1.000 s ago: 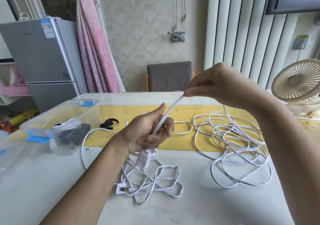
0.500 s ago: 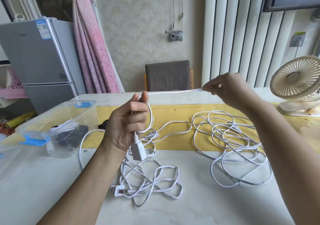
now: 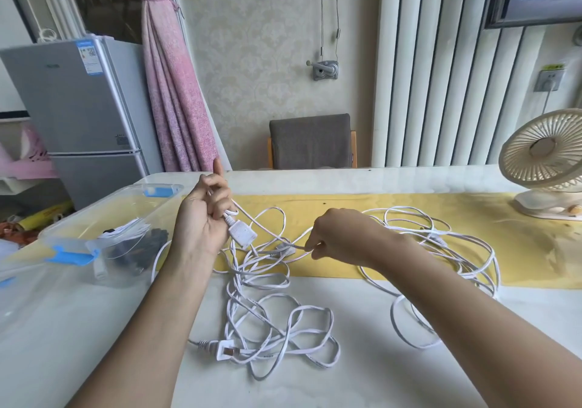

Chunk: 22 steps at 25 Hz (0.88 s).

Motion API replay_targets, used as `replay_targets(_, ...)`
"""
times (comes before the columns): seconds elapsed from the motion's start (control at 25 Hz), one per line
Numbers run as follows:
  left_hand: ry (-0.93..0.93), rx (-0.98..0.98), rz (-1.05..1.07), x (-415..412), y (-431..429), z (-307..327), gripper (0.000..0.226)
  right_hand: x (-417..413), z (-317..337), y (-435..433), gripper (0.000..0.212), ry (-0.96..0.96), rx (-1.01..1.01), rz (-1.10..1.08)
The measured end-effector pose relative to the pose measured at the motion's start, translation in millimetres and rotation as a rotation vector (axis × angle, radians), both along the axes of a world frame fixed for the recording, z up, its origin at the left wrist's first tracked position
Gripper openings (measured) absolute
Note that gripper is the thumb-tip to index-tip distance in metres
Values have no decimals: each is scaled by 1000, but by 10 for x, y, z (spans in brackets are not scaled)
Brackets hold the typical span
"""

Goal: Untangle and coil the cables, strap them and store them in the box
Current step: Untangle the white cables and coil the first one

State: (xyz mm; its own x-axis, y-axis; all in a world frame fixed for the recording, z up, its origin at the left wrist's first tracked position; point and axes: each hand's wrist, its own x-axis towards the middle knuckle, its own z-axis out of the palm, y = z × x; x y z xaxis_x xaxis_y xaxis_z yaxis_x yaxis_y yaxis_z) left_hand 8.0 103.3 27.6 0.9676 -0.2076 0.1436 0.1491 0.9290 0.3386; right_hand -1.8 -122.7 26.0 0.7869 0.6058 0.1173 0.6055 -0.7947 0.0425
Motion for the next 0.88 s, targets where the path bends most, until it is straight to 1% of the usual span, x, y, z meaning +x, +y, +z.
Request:
replay_targets(0.08,48,331,421,-18,-46,46,18,-68,40,66,27,-91,-33,79)
replay_targets(0.12,41,459,574,-23,-83,38,24,-87,58,88,27,-133,-42,103)
replay_targets(0.2,39,628,766,-14,-147,-3,30,-134,88,120,27,-184,-44,144)
replay_targets(0.28,64,730,881,-3,-185,-61,32,-198,93,165,26,-237,-92,195)
replay_targets(0.32,68,748,910,1,-196,-79,32,-237,97,192,25,-258,-121,216)
replay_targets(0.4,31,756,924,9,-232,-80,33,-313,117,241,21,-246,-130,248)
replay_targets(0.44,-10,806,937,17,-248,-89,33,-347,136,258,20,-224,-117,267)
replay_targets(0.48,-63,919,970,23,-263,-111,32,-379,164,269,19,-205,-94,290)
replay_targets(0.56,-222,1233,1028,2,-310,-172,30,-408,236,253,20,-187,-4,341)
replay_targets(0.6,-307,1365,1007,-29,-343,-201,29,-399,290,219,20,-192,51,356)
replay_targets(0.64,-358,1460,935,-74,-391,-214,30,-384,360,166,18,-213,108,365)
replay_targets(0.68,-368,1519,824,-117,-427,-226,33,-369,425,101,17,-240,173,373)
replay_targets(0.8,-314,1568,441,-204,-502,-190,50,-338,599,-136,19,-274,376,377)
replay_targets(0.88,-277,1589,250,-234,-504,-148,53,-307,658,-238,16,-253,428,357)
